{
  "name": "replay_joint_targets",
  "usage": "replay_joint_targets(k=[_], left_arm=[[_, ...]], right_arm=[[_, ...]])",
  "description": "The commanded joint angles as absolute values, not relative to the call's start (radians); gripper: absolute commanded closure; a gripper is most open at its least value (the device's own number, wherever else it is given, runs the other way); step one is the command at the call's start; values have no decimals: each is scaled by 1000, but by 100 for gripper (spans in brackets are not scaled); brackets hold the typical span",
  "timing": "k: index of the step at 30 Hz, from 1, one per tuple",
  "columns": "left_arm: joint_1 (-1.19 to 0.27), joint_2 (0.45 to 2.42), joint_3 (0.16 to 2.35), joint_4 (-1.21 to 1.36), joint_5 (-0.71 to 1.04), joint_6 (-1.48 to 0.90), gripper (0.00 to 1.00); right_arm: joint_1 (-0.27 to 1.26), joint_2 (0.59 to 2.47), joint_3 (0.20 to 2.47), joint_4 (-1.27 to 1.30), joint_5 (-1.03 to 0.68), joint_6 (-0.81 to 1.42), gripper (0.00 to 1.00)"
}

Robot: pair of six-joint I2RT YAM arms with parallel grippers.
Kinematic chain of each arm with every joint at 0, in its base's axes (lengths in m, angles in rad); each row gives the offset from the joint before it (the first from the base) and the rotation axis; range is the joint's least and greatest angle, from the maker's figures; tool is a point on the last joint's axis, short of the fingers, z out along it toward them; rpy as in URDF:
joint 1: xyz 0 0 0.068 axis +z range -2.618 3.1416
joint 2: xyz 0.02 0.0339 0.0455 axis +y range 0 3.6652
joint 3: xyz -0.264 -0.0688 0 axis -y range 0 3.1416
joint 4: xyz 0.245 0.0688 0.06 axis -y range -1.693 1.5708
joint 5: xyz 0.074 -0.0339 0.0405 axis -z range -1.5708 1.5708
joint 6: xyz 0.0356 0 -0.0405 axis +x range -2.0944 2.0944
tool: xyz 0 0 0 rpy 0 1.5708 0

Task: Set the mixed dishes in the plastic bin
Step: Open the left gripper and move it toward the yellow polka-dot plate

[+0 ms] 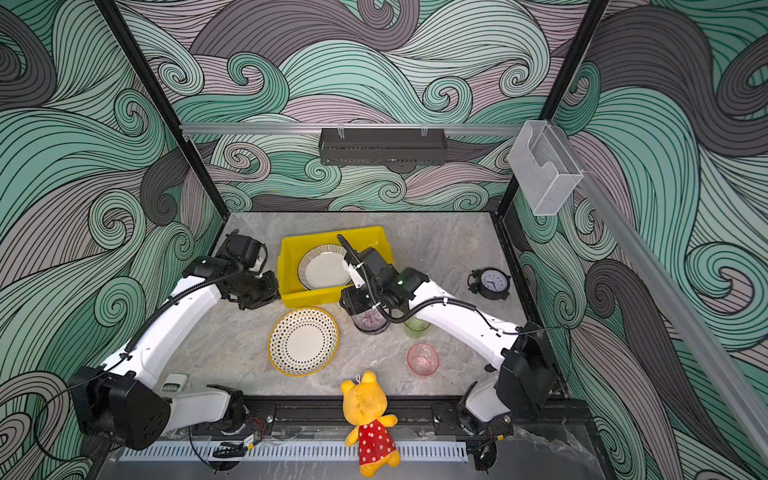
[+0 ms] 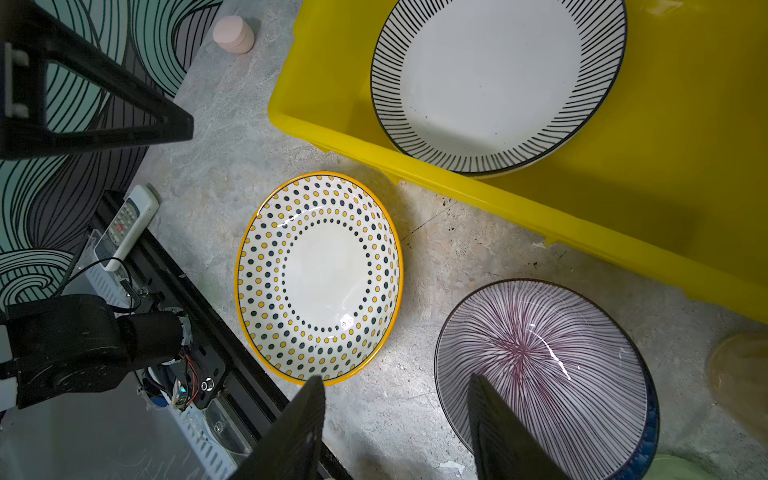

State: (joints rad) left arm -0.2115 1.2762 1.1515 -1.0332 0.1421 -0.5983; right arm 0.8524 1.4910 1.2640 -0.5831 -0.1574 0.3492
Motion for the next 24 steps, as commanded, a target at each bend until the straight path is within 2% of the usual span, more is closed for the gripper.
replay_joint_targets(k=[1, 11, 24], left_arm=[[-207, 1244, 1122, -1072, 118, -594, 73], [-216, 1153, 963, -1016, 107, -680, 64], [-247, 1113, 860, -999, 106, -745, 60]], right_arm=[[859, 1501, 1293, -578, -147, 341, 43], [867, 1486, 1281, -585, -141, 338, 42], [872, 1484, 1287, -586, -143, 343, 41]])
